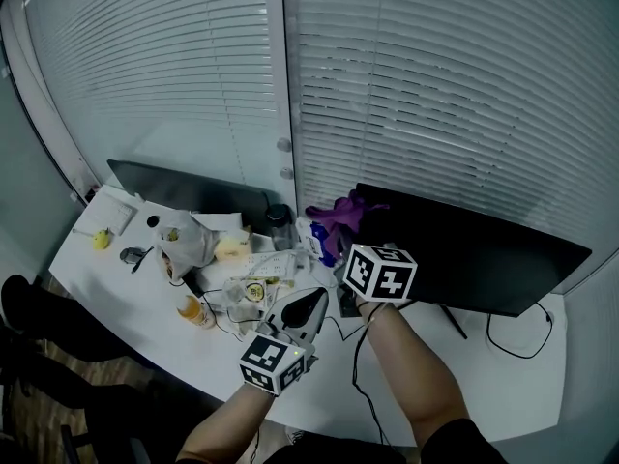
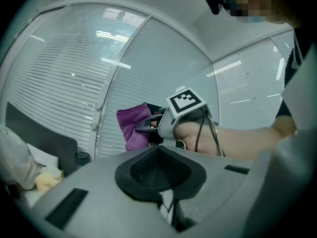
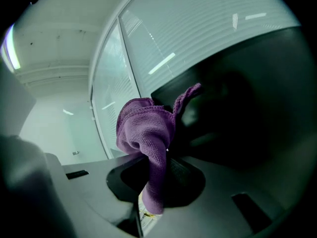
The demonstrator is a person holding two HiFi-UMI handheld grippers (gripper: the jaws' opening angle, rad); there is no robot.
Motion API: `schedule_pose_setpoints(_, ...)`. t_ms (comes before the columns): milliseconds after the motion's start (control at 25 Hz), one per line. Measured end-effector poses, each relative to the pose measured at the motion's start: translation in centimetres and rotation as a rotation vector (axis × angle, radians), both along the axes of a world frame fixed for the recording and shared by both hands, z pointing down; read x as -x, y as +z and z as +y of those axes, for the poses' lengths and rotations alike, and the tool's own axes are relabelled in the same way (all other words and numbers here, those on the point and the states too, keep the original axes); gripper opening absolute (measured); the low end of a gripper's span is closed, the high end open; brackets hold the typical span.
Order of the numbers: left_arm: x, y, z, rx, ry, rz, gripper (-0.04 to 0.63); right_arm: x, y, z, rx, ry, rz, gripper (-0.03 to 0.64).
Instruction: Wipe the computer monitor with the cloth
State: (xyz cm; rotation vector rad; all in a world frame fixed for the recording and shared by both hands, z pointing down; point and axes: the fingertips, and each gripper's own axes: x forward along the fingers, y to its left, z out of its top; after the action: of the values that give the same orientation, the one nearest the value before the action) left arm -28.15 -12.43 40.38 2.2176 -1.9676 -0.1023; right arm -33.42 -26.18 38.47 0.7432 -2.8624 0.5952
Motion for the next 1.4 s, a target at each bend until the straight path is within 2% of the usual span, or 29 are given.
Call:
schedule_pose_setpoints(360, 0.5, 2.0, 0.1, 0.041, -0.020, 0.019, 0.003, -0.4, 4.5, 0.9, 0.038, 0.001, 0.030, 0.067)
schedule_pose_setpoints(600, -0.3, 3.9, 1.0, 0.055, -0.025, 0.018, 0.003, -1.7, 8.0, 2.0, 0.020, 0.024, 0.056, 0.067)
schedule_pose_setpoints(1000, -0.5, 5.8, 1.3, 0.116, -0.028, 0.049, 0.003, -2.1, 13.5, 1.8, 0.097, 0.051, 0.123, 0.067)
schedule_pose_setpoints(1400, -1.0, 8.7, 2.2, 0.176, -0.028, 0.045, 0.003, -3.0, 18.9, 2.0, 0.159, 0.060, 0.165, 0.067)
